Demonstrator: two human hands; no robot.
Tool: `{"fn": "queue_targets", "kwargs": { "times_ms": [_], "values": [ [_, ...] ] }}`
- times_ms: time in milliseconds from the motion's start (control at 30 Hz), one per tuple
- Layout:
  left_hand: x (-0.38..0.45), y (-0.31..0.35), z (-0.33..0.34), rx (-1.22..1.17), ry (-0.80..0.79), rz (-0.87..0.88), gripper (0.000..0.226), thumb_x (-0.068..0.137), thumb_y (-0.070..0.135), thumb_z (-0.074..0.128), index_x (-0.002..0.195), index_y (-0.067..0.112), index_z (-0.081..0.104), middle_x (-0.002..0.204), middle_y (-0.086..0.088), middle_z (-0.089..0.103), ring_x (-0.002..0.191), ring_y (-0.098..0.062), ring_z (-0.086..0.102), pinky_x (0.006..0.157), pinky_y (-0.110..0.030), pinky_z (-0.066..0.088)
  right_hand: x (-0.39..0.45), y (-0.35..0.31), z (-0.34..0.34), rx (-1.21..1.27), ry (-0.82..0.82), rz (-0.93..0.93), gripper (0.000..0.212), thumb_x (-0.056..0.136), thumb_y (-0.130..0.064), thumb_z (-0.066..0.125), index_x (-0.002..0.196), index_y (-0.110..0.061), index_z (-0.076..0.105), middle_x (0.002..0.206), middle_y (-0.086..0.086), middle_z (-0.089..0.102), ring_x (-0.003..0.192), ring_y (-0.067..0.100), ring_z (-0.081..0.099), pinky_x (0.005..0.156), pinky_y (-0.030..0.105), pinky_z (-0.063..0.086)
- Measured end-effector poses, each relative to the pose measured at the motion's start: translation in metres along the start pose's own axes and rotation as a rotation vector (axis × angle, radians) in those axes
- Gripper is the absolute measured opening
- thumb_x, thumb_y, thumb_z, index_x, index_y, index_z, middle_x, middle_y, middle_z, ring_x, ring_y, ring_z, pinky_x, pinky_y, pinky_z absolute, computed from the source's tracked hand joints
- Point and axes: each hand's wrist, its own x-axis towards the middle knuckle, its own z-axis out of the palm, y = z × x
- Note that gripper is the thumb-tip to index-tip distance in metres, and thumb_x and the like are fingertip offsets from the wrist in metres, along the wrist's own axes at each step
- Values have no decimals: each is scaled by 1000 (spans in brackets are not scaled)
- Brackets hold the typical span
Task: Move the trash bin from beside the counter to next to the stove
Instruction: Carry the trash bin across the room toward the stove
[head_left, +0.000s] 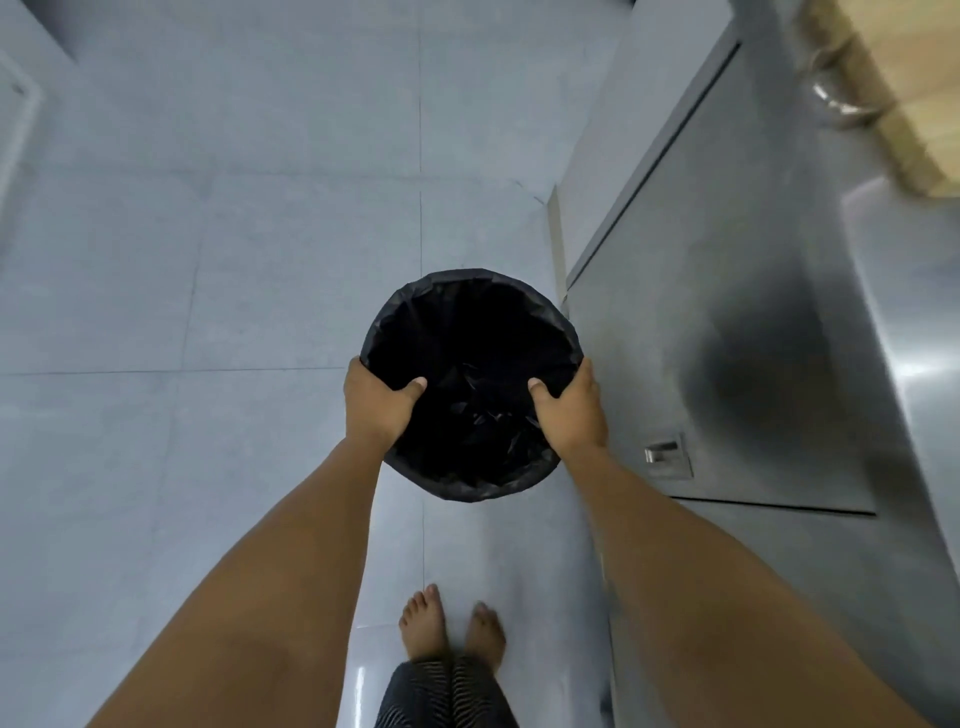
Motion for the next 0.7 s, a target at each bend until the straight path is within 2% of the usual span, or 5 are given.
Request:
{"fn": "queue_targets", "kwargs": {
  "times_ms": [200, 367, 700],
  "values": [
    [-41, 70, -58, -18, 29, 20, 81, 73, 29, 86, 139, 4, 46, 138, -15, 59, 130, -36, 57, 111, -48, 46, -48, -62, -63, 66, -13, -32, 82, 90, -47, 59, 154, -13, 21, 153, 15, 38, 136, 38, 45, 110, 51, 41],
    [-62, 115, -95, -15, 36, 55, 84, 70, 33, 87, 137, 2, 47, 136, -17, 60, 129, -38, 57, 109, -50, 47, -78, -107, -106, 74, 2, -102, 83, 88, -50, 59, 154, -14, 23, 151, 12, 41, 132, 37, 50, 107, 52, 44],
    [-45, 184, -110, -10, 56, 45, 90, 70, 38, 87, 139, 1, 45, 138, -19, 58, 130, -40, 56, 110, -51, 46, -58, -167, -151, 2, -3, -141, 81, 90, -53, 55, 152, -13, 24, 153, 12, 38, 132, 36, 50, 106, 50, 45]
  ]
}}
